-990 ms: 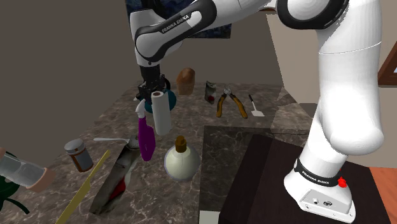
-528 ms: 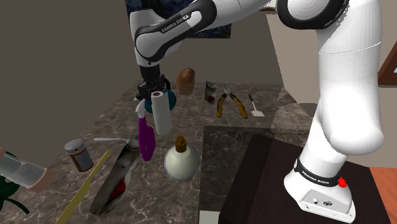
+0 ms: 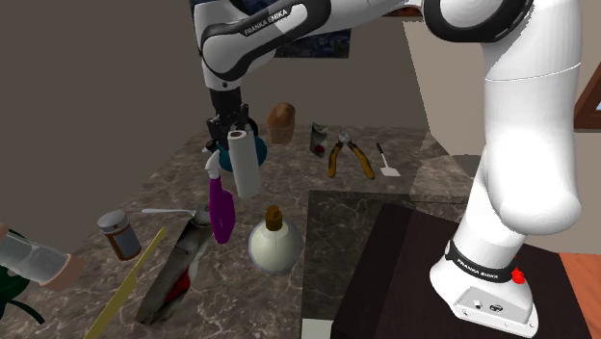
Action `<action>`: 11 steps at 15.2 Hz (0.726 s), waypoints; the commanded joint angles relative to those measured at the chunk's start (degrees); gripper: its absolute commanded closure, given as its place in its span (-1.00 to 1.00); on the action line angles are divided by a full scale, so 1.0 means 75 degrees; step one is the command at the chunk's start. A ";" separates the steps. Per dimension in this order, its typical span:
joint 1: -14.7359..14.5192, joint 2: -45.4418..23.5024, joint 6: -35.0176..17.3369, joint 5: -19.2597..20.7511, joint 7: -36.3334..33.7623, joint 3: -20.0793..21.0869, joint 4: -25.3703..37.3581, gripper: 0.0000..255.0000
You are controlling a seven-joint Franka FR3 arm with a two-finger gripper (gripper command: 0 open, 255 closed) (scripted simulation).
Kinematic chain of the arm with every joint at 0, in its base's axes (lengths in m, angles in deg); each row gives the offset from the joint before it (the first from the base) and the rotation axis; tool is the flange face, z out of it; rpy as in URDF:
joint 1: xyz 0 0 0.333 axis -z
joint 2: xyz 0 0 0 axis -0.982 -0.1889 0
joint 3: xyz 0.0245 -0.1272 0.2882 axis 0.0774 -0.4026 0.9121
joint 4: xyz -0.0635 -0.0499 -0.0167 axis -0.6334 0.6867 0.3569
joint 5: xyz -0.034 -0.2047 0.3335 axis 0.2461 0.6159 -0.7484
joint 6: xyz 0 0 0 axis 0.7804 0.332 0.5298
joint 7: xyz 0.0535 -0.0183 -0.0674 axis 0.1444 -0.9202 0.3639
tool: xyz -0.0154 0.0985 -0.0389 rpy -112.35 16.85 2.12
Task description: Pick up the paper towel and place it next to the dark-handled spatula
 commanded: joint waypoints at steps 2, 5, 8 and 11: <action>-0.0001 0.0077 0.0285 -0.0012 0.0018 0.0004 0.0205 1.00; -0.0003 0.0132 0.0571 -0.0022 0.0037 0.0007 0.0437 1.00; -0.0005 0.0172 0.0862 -0.0031 0.0056 0.0009 0.0689 1.00; 0.0065 0.0462 0.0984 -0.0059 0.0167 -0.0019 0.0528 1.00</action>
